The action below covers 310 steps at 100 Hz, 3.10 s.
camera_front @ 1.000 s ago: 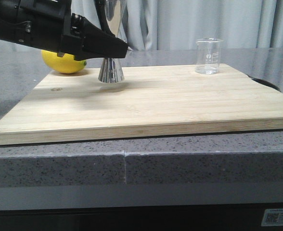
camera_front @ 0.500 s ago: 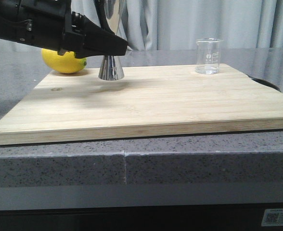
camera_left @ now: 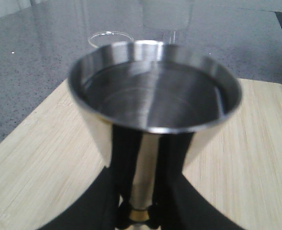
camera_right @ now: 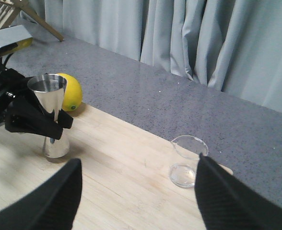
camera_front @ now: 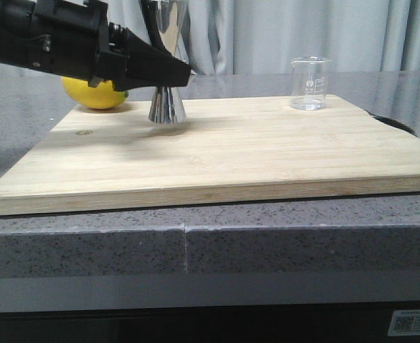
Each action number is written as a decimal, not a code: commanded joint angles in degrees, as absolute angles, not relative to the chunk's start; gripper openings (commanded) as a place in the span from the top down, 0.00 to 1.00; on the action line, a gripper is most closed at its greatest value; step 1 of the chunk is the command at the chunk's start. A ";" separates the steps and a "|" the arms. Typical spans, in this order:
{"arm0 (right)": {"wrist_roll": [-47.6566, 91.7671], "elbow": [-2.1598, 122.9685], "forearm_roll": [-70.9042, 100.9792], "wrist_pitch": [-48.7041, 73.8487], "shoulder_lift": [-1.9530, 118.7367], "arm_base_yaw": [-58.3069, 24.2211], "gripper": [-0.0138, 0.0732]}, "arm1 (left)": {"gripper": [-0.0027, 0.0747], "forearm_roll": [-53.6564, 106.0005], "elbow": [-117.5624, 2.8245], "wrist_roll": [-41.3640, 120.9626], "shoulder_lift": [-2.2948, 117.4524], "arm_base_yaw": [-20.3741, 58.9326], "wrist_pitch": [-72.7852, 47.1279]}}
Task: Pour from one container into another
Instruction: 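Lower the filled jigger onto the board with the left gripper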
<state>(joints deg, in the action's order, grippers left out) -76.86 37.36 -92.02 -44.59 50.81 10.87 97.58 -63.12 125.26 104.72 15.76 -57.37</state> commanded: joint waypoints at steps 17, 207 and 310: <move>-76.98 38.79 -89.60 -45.10 50.11 11.21 0.32 | 0.98 101.89 -65.01 125.99 102.57 15.70 -61.64; -76.98 38.79 -89.60 -45.57 50.11 11.21 0.32 | 0.98 101.53 -65.01 126.57 104.45 15.70 -61.69; -76.98 38.79 -89.49 -45.57 50.11 11.21 0.32 | 0.54 101.53 -65.01 126.08 104.45 15.70 -62.23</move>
<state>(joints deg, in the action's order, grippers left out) -77.06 37.36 -92.14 -45.11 50.81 10.87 98.08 -63.42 126.41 106.77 15.76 -58.59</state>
